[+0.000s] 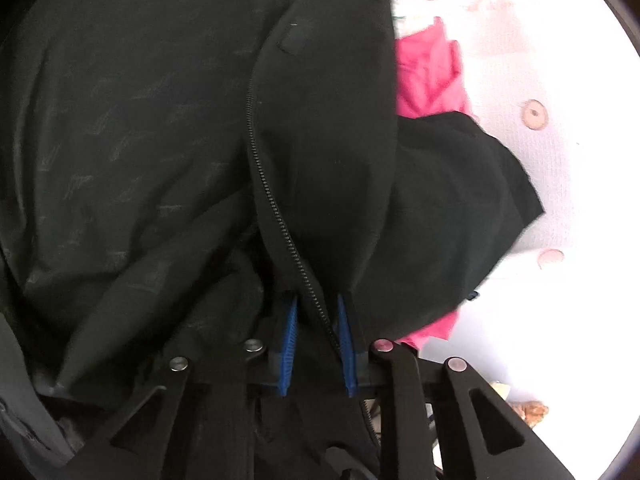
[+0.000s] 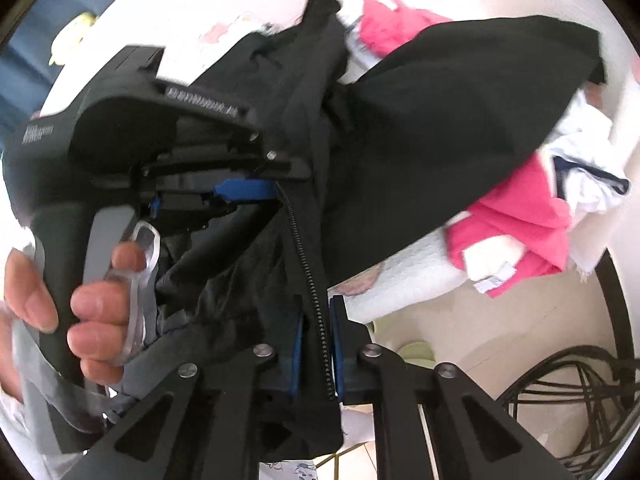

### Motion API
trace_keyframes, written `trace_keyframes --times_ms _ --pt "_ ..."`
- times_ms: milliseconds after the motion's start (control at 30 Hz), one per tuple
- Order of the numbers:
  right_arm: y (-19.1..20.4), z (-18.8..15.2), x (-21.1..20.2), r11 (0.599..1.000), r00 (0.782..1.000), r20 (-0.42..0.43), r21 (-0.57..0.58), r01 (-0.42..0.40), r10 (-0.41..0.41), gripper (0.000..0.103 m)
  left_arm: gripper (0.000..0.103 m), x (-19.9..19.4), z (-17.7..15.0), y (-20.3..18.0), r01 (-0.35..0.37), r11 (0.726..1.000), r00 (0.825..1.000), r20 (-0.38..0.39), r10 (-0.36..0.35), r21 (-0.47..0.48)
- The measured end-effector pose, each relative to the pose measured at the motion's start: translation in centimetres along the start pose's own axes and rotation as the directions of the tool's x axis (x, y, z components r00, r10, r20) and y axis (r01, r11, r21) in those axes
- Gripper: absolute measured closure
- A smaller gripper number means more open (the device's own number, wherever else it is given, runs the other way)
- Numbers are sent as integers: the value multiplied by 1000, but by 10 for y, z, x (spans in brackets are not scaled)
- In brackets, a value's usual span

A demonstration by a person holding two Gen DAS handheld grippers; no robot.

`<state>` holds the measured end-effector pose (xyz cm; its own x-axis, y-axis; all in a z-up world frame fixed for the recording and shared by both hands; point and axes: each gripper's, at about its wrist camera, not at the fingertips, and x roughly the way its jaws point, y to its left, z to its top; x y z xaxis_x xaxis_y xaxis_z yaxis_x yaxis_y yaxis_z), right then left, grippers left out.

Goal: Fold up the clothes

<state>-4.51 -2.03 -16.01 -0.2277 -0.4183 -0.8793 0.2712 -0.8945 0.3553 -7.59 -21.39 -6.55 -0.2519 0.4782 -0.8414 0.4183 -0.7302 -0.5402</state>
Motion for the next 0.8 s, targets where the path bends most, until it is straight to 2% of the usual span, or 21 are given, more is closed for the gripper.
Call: trace_keyframes --times_ms 167,433,500,633,800 --pt "-16 -6 -14 999 1000 -13 49 -8 9 94 86 -2 -11 -30 13 999 1000 -16 -12 52" --pt "-31 -28 -21 992 996 -74 119 52 -43 94 86 30 -30 -72 -63 989 997 -42 69 134" --pt "-40 -33 -19 989 994 -92 137 62 -50 94 86 40 -34 -74 -75 985 995 -48 83 153" --pt "-53 -41 -7 981 991 -124 183 65 -43 93 86 60 -37 -68 -52 983 995 -75 67 178" --pt "-50 -47 8 978 988 -130 180 102 -79 93 86 60 -40 -62 -43 967 998 -37 54 251"
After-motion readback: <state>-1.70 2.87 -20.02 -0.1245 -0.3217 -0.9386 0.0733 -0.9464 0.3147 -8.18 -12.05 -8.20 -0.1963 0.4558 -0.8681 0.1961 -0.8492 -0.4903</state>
